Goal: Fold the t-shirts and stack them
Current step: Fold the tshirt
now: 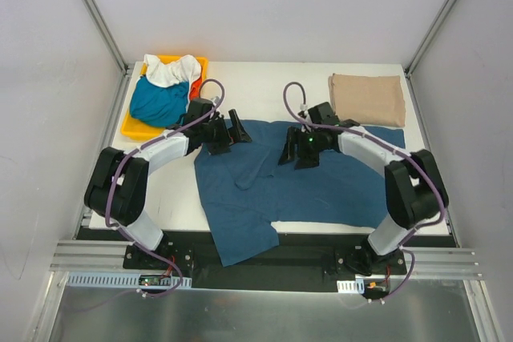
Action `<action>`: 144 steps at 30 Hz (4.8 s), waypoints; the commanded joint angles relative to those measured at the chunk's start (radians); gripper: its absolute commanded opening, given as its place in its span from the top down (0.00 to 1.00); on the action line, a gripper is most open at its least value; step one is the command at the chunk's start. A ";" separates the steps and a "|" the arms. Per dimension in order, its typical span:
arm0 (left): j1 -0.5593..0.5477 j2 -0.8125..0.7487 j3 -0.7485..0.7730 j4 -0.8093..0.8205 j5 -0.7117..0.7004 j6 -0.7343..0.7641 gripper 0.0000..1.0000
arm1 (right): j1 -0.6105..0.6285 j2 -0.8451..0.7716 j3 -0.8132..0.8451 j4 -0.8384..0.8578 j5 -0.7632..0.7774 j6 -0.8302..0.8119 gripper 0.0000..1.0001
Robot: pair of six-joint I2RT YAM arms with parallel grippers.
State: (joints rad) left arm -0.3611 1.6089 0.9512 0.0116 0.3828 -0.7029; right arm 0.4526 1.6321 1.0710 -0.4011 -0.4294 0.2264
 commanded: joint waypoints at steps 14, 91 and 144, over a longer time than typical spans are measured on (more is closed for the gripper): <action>-0.006 0.117 0.008 0.082 0.004 0.039 0.01 | 0.113 0.271 0.216 -0.088 0.123 0.088 0.51; -0.001 0.183 0.138 -0.064 0.047 0.083 0.01 | -0.256 0.152 0.263 -0.337 0.290 -0.116 0.04; -0.516 -0.590 -0.437 -0.564 -0.055 -0.348 0.10 | -0.509 -0.325 -0.043 -0.240 0.597 0.004 0.04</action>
State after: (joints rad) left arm -0.7982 1.0634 0.5816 -0.4923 0.2790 -0.8604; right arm -0.0448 1.3418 1.0359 -0.6670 0.1467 0.1986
